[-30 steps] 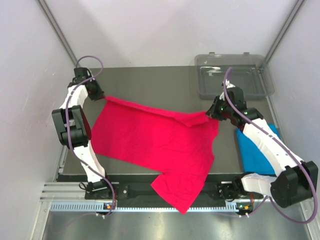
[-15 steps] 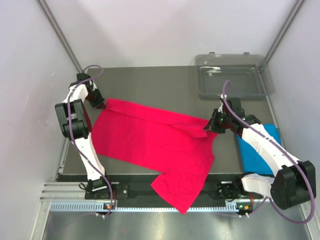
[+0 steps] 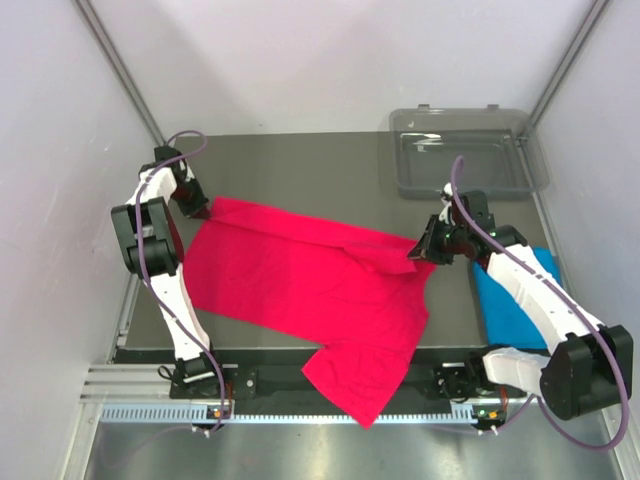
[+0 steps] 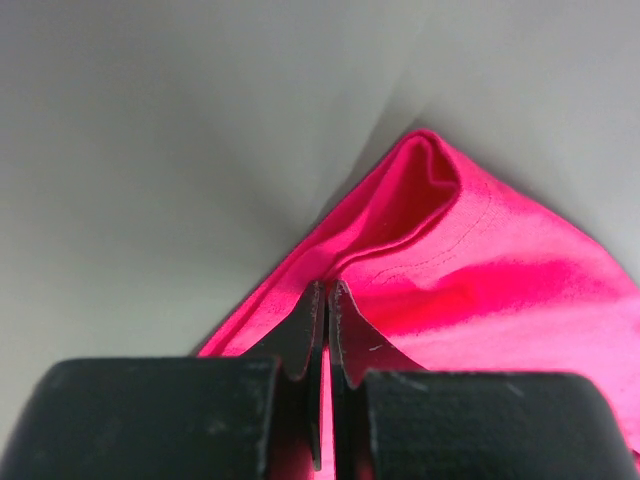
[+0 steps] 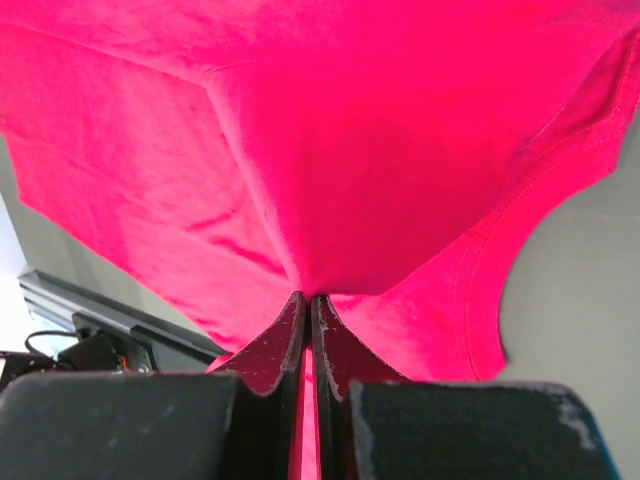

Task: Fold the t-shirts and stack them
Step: Fold the tshirt

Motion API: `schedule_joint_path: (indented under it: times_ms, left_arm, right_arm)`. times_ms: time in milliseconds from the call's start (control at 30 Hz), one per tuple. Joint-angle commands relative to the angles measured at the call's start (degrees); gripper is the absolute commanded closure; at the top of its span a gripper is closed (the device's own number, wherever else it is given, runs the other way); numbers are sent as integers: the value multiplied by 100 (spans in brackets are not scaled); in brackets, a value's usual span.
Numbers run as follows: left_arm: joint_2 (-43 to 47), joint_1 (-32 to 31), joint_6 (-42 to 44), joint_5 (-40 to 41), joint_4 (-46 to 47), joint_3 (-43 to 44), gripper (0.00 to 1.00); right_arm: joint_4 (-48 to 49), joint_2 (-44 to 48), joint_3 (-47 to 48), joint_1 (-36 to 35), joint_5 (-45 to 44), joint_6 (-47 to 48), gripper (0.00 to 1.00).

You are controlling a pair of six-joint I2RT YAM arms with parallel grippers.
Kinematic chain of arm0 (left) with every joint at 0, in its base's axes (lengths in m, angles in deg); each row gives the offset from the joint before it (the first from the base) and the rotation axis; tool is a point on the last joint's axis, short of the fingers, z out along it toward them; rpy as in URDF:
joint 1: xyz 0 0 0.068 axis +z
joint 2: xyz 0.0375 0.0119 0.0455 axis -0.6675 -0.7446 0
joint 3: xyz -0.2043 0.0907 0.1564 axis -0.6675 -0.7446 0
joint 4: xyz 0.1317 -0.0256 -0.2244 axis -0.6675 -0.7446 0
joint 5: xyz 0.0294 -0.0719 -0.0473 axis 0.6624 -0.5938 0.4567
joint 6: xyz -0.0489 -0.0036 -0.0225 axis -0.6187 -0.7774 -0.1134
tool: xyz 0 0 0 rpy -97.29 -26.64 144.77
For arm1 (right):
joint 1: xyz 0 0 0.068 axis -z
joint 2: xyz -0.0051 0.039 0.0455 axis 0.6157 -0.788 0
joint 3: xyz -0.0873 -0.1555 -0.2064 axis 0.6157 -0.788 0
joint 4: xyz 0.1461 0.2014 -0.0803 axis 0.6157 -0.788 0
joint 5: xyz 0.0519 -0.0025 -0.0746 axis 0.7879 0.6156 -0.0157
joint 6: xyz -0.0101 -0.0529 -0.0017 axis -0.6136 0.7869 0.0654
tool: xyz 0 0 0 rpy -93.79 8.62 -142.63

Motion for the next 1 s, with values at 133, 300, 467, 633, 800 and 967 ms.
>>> schedule_joint_path:
  times_ms: [133,300,467,633,800,967]
  left_arm:
    - [172,51,68,253,-33,103,100]
    - [198,60,-11,464,10,94,100]
    - [250,60,-143,543,72,85,100]
    - [277,60,-152,754,204,-55,100]
    - [84,59,-161,745,99,-64,100]
    - [75,60,-12,886,72,-73,100]
  right_arm:
    - [-171,249,204,131,254,104,100]
    - [-312,320,239,131,281,236,100]
    - [-408,126,326,140,526,377,100]
    - [-444,65,266,158,404,526,100]
    - [-374,-173,142,193,544,614,100]
    - [-365,-260,72,202,500,754,100]
